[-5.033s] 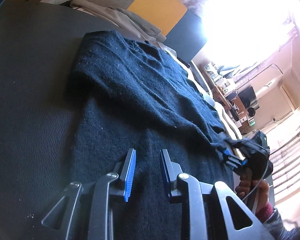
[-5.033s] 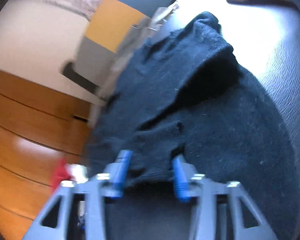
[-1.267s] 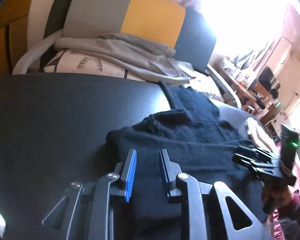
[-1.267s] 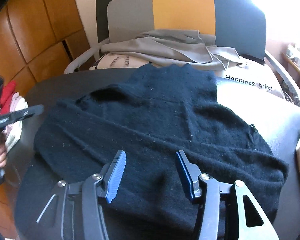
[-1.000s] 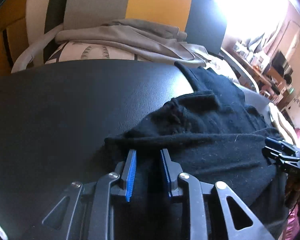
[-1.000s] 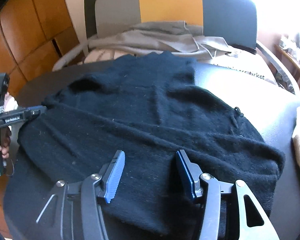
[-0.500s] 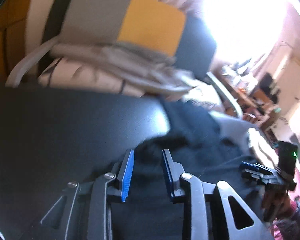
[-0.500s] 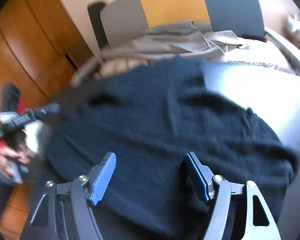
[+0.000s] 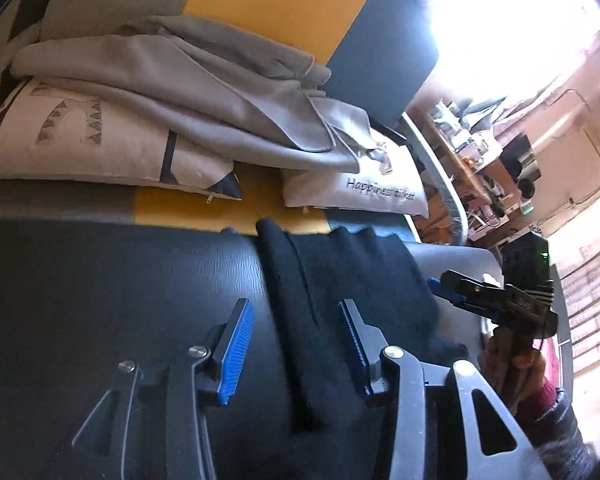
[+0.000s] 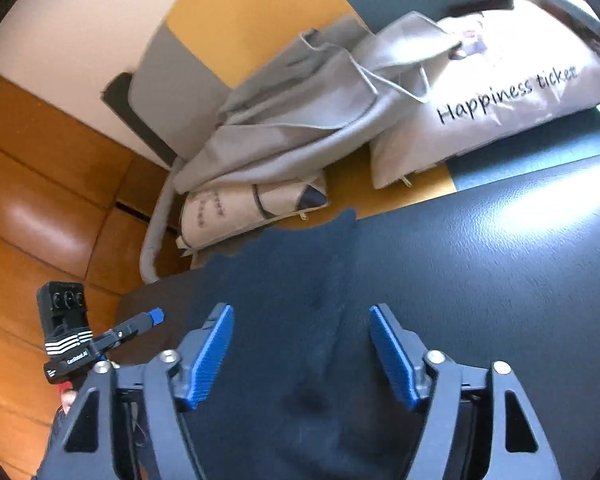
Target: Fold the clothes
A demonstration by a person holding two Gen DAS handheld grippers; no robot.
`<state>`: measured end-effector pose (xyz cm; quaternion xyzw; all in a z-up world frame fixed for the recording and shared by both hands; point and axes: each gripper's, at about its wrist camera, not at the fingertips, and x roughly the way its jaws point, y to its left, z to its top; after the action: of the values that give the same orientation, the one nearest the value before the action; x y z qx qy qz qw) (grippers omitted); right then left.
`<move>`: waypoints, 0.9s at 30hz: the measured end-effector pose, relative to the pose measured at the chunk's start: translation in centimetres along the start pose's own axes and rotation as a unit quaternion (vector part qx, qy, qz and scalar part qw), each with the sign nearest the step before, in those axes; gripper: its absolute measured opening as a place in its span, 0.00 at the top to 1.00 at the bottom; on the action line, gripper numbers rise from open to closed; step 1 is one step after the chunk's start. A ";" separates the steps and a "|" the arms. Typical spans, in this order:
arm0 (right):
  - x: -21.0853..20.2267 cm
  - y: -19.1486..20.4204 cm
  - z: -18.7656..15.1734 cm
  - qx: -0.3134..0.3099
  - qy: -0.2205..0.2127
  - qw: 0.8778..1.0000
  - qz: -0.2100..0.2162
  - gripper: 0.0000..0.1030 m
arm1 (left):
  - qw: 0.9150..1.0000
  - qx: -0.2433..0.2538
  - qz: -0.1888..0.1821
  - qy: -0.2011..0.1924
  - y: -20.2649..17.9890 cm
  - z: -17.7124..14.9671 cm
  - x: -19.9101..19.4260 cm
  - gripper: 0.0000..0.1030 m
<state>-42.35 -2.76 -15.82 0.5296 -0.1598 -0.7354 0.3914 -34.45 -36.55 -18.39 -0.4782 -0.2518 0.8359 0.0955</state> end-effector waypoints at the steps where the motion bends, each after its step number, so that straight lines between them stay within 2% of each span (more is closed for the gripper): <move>1: 0.2 -0.1 0.4 -0.004 -0.001 1.000 0.007 0.31 | 1.000 0.000 -0.002 0.006 0.0 0.3 0.8 0.56; 3: 0.8 -0.1 0.9 -0.010 0.002 1.000 0.016 0.36 | 1.000 0.002 -0.004 0.012 -0.2 0.8 2.1 0.56; 5: 1.5 -0.1 1.3 -0.020 0.009 1.000 0.019 0.48 | 1.000 0.008 -0.002 0.012 -0.7 1.2 3.0 0.56; 7: 2.2 -0.2 1.7 -0.027 0.017 0.999 0.019 0.67 | 1.000 0.006 -0.006 0.015 -0.8 1.7 3.8 0.56; 8: 2.5 -0.3 1.8 -0.027 0.019 0.999 0.019 0.71 | 1.000 0.003 -0.008 0.017 -0.8 1.9 4.1 0.56; 9: 2.8 -0.5 1.9 -0.026 0.021 0.999 0.017 0.81 | 1.000 -0.002 -0.008 0.017 -0.7 2.1 4.4 0.60; 10: 3.0 -0.7 2.0 -0.023 0.022 0.999 0.013 0.92 | 1.000 -0.009 -0.003 0.020 -0.5 2.3 4.5 0.70; 11: 3.2 -0.8 2.1 -0.021 0.022 0.999 0.010 0.93 | 1.000 -0.016 0.004 0.025 -0.3 2.4 4.5 0.76; 12: 3.1 -0.8 2.1 -0.021 0.022 1.000 0.010 0.93 | 0.999 -0.022 0.011 0.029 -0.1 2.6 4.6 0.91; 13: 3.1 -0.6 2.1 -0.025 0.021 0.999 0.006 0.93 | 0.999 -0.029 0.018 0.034 0.1 2.7 4.7 0.97; 18: 2.1 0.5 2.1 -0.037 0.011 0.999 -0.003 0.95 | 0.999 -0.022 0.026 0.017 0.1 2.2 3.3 0.97; 23: 0.0 1.7 1.6 -0.051 0.001 0.999 0.000 0.95 | 0.999 0.004 -0.007 -0.033 -1.2 1.6 0.2 0.97; 27: -2.9 3.6 0.4 -0.069 -0.016 0.997 0.015 0.95 | 0.997 0.030 -0.034 -0.068 -2.9 -0.4 -3.4 0.97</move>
<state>-40.84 -2.99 -11.48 0.4872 -0.1222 -0.7471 0.4354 -32.56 -35.29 -14.55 -0.4081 -0.2485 0.8700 0.1214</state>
